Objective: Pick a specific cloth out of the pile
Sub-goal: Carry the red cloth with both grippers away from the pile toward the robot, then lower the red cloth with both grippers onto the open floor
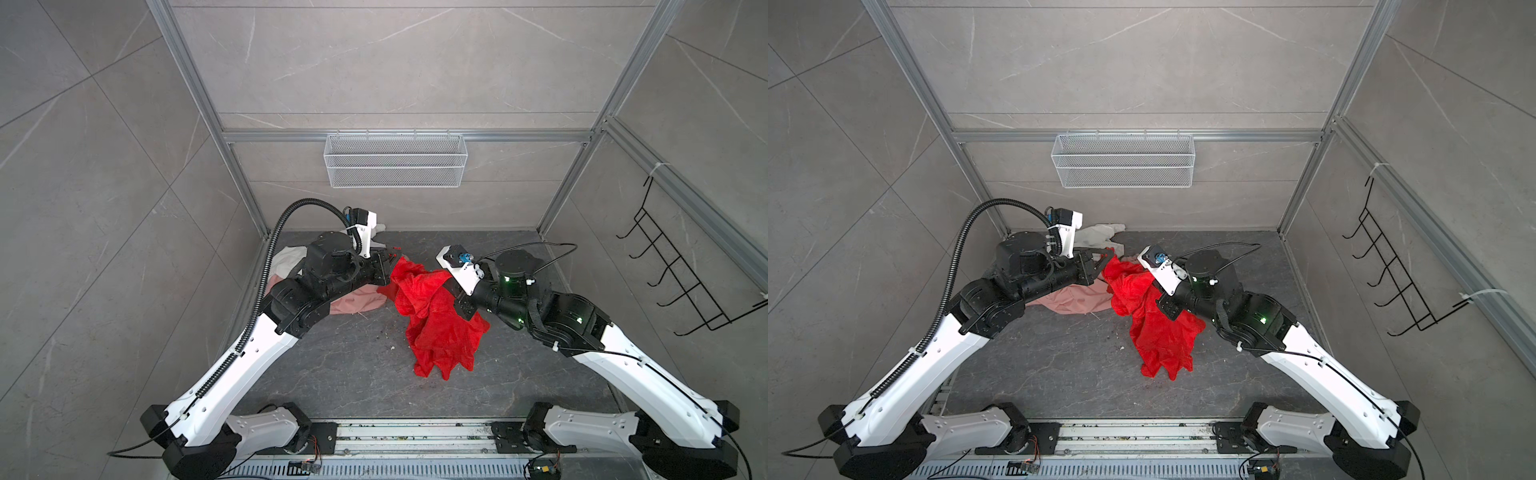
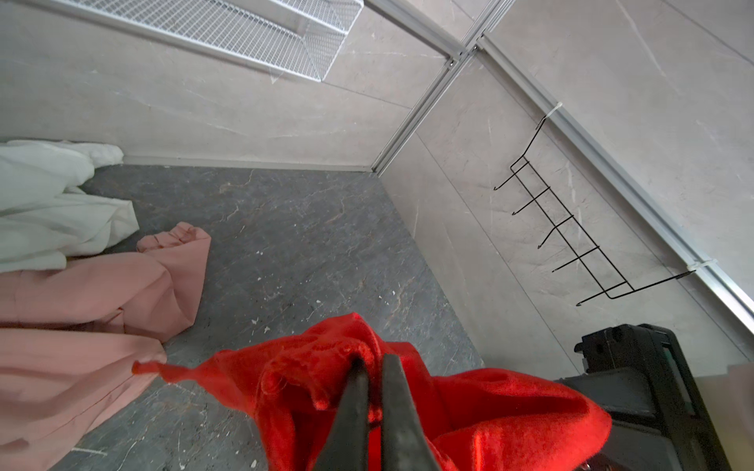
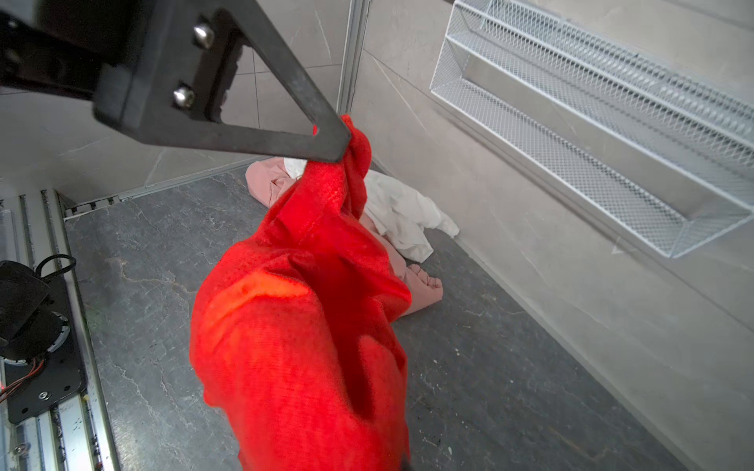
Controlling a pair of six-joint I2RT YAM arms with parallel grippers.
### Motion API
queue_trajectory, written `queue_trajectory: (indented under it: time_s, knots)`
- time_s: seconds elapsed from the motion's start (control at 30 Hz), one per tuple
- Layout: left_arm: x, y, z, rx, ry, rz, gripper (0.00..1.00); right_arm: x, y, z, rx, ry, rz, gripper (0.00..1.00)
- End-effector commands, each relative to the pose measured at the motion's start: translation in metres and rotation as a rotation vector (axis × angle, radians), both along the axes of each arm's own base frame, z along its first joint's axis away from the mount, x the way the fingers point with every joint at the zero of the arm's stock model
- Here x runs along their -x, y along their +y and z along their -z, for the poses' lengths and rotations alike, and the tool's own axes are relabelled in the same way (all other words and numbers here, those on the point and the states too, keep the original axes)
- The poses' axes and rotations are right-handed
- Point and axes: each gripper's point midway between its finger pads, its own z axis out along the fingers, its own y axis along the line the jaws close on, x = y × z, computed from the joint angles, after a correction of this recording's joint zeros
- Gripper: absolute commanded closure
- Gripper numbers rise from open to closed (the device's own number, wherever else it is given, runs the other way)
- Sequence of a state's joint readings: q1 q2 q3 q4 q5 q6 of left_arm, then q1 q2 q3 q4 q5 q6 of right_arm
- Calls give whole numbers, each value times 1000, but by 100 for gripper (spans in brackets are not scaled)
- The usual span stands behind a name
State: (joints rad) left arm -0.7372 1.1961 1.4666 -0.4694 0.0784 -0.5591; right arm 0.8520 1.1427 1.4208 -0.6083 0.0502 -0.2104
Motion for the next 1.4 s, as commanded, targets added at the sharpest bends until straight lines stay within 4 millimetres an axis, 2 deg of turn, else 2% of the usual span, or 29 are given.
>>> queue_trajectory:
  time_s: [0.0,0.27,0.37,0.53,0.7,0.87,0.97,1.07,1.2,1.37]
  knots:
    - [4,3,-8,42,-7,-11,100,4,-1,-7,-86,15,-11,100]
    - [3,-7,1,74,45,15,100,6,-17,17,-79,56,30,100]
    - [2,-17,4,82,62,32,100,5,-23,25,-81,64,49,100]
    - [10,-39,9,128,77,69,100,9,-32,31,-85,67,67,100]
    - [17,-63,14,125,92,103,100,13,-49,33,-77,48,111,100]
    - [29,-95,7,119,78,163,100,19,-69,31,-73,15,159,100]
    - [35,-107,11,111,87,182,100,23,-74,36,-67,16,167,100]
    - [37,-109,16,111,101,180,100,26,-78,42,-56,34,171,100]
    - [38,-103,31,99,139,157,100,26,-79,50,-62,51,186,100]
    - [43,-88,66,37,214,118,100,23,-72,66,-48,86,179,100]
